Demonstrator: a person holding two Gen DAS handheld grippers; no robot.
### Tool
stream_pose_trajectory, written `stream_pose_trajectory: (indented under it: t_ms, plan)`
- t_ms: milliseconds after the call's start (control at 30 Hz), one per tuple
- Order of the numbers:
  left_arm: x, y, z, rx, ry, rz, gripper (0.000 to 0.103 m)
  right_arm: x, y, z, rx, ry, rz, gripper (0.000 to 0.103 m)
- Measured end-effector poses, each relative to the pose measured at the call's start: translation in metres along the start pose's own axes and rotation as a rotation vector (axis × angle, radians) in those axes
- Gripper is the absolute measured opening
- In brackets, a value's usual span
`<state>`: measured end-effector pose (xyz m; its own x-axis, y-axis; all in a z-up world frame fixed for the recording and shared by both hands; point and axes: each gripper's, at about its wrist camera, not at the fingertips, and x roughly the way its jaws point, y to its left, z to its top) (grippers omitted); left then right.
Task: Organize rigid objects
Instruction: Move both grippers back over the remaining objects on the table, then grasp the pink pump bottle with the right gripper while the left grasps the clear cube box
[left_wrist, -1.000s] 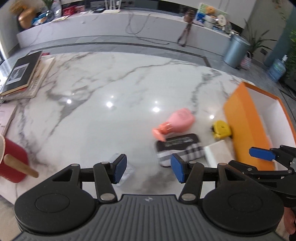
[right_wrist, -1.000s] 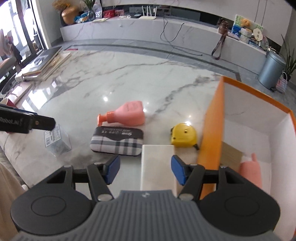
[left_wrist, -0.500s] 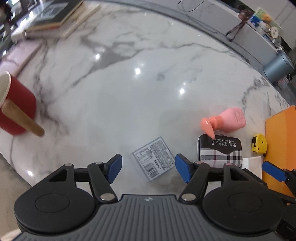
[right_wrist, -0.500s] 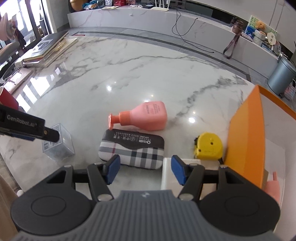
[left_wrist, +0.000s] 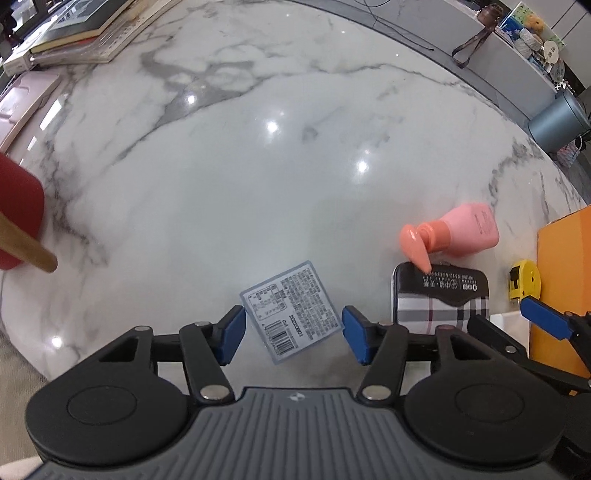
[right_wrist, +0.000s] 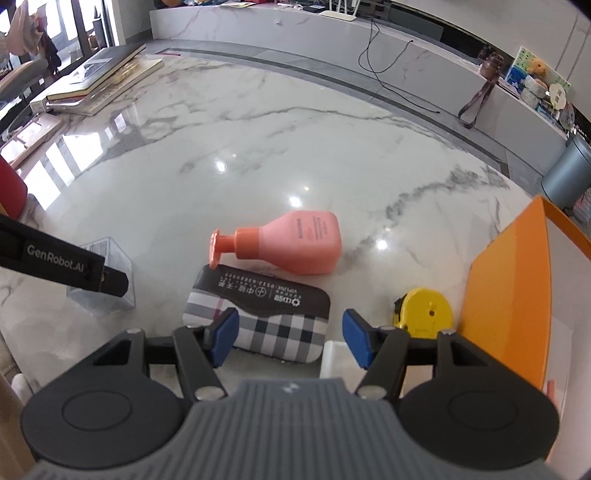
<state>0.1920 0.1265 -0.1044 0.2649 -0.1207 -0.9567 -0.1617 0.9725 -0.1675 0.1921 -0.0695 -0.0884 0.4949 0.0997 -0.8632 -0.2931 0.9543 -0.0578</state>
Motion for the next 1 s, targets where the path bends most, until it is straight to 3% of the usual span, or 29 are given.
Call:
stream_pose_trajectory:
  t_ms: [200,433,1000]
  plan:
    - [0.007,-0.017,0.016,0.059,-0.022,-0.008,0.065,0.010,0.004,0.007,-0.102,0.001,-0.010,0.063]
    - [0.012,-0.039,0.020,0.206,-0.103,-0.023,0.064,0.027,0.005,0.019,-0.210,0.013,-0.027,0.068]
    - [0.018,-0.024,0.032,0.132,-0.141,-0.117,0.063,0.061,0.010,0.051,-0.374,0.022,-0.007,0.071]
